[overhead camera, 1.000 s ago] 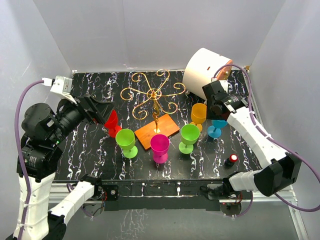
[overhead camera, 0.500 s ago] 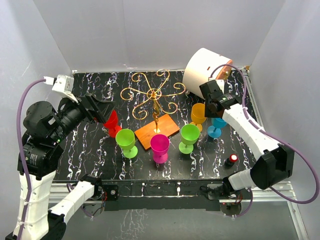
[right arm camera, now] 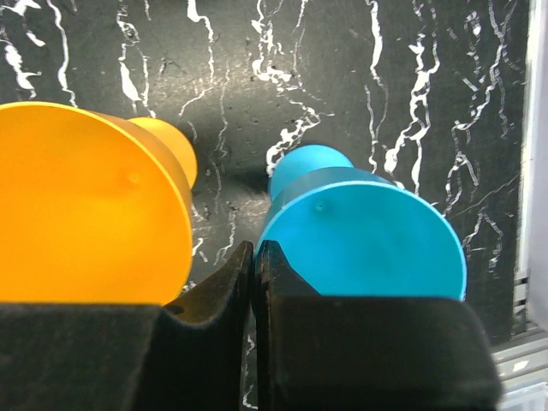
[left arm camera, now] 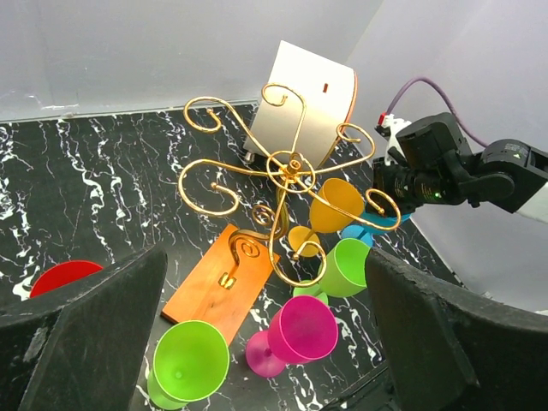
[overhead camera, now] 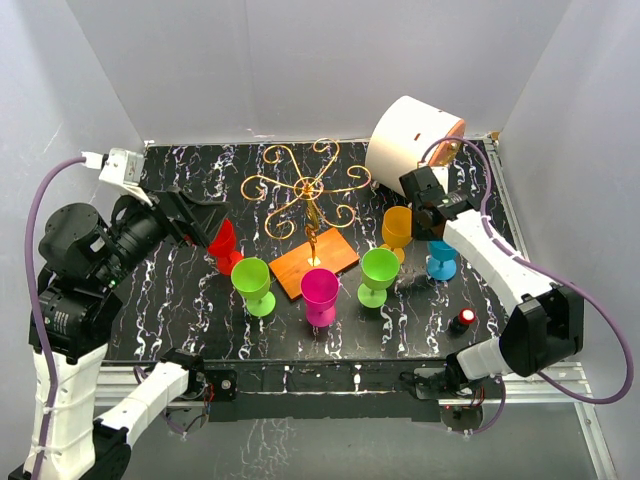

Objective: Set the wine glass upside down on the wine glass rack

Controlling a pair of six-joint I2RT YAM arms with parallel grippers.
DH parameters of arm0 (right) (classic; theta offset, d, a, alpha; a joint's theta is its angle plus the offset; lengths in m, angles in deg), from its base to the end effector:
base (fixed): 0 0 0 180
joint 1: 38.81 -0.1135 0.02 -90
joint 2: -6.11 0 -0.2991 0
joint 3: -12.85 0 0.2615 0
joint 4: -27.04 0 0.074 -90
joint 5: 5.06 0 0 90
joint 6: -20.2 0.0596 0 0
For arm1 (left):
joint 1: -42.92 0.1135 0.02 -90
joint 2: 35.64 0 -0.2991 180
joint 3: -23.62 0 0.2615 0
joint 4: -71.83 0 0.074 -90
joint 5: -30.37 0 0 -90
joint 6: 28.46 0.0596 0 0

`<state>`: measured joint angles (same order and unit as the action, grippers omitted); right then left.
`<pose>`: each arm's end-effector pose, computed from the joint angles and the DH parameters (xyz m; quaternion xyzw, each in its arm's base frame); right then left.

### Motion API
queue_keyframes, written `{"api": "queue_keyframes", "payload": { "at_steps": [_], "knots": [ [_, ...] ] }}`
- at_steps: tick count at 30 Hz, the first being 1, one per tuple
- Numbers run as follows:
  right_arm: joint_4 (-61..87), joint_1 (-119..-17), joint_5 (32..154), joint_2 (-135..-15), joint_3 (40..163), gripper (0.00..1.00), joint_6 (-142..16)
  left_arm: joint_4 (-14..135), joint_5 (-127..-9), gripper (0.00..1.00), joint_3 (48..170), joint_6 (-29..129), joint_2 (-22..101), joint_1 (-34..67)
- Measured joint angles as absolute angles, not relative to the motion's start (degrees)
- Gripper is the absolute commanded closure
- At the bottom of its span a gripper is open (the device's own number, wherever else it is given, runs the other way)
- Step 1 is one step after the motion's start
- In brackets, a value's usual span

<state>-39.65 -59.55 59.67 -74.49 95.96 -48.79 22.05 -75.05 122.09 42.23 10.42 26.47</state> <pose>0.2784 0.0782 0.3049 0.0511 0.9510 -0.1215 0.2797 0.0946 -0.0444 0.5421 0.0799 0.6867 -0.3082 0.6535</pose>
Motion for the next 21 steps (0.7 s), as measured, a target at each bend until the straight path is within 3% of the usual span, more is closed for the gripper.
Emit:
{"api": "queue_keyframes", "payload": {
  "at_steps": [9,16,21],
  "knots": [
    [-39.5,-59.5,56.2,-67.2,95.7,1.00,-46.9,23.3,-77.5,0.01,126.7,40.9,12.5,26.3],
    [-39.3,-59.5,55.8,-53.3,97.2,1.00,-43.5,32.5,-91.5,0.01,125.2,33.4,15.2,26.3],
    [-38.3,-59.5,59.4,-43.5,101.4,1.00,-42.0,48.8,-103.4,0.01,120.3,18.4,20.4,26.1]
  ]
}}
